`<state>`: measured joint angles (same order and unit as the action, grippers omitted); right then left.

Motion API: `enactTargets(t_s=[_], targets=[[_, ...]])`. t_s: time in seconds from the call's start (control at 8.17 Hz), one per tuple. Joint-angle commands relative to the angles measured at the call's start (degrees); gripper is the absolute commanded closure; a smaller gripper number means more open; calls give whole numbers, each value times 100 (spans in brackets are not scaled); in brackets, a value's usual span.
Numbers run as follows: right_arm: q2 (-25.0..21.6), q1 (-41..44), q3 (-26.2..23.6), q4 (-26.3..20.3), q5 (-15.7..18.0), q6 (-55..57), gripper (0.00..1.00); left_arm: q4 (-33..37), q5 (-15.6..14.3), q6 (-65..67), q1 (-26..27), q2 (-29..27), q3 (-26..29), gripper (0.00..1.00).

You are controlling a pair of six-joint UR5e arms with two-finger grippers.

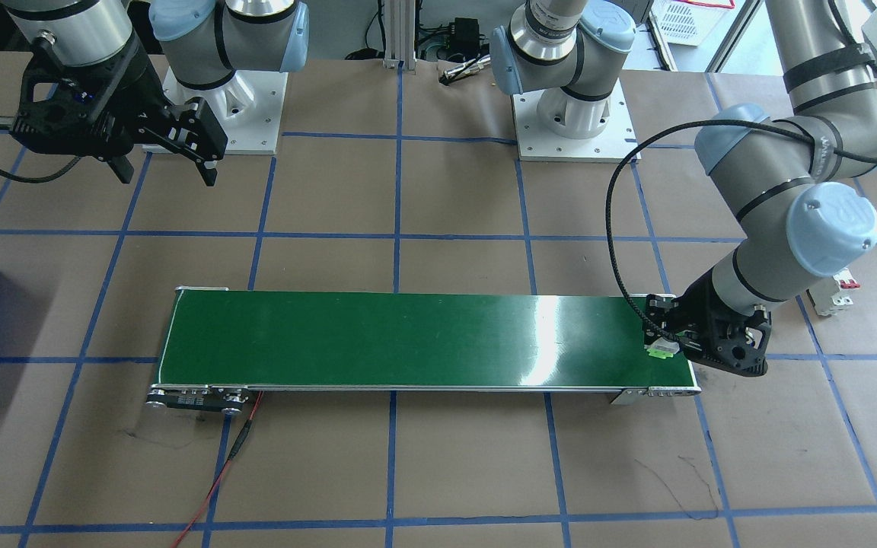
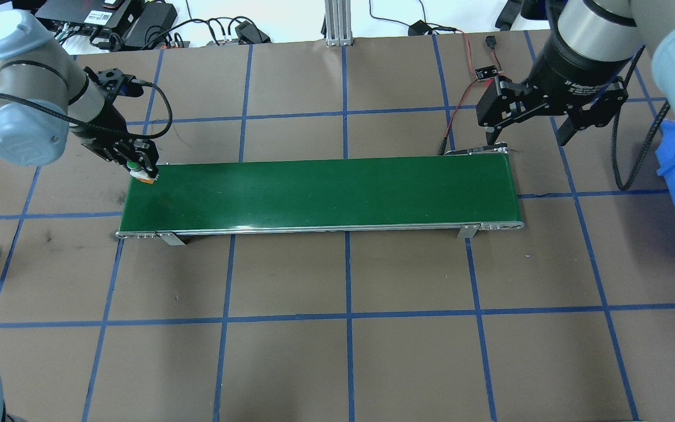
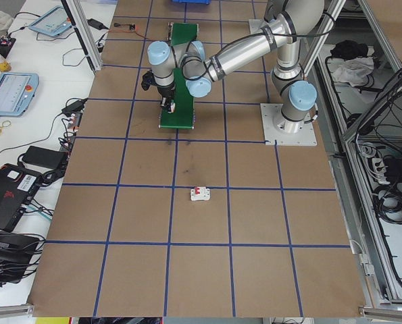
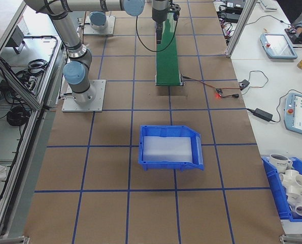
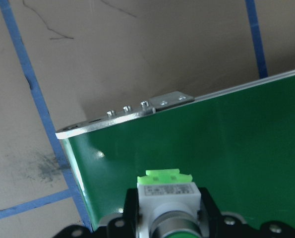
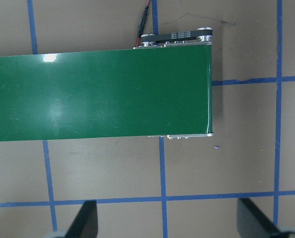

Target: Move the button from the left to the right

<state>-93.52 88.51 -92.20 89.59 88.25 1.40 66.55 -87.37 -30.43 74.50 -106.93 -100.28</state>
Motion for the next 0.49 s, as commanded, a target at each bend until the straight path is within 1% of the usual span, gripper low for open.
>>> enactTargets(t_s=[0.0,0.12,0.24,0.37], targets=[[0,9,0,-12,0,0,0,-134,-9,-7,3,-73,-176,100],[0,9,0,-21,0,0,0,-125,-52,20,3,-82,-167,81],[0,9,0,-21,0,0,0,-56,-96,63,-6,-73,-124,1],[-26,-9,26,-47,95,-8,0,145,-305,81,-6,-73,-114,0]])
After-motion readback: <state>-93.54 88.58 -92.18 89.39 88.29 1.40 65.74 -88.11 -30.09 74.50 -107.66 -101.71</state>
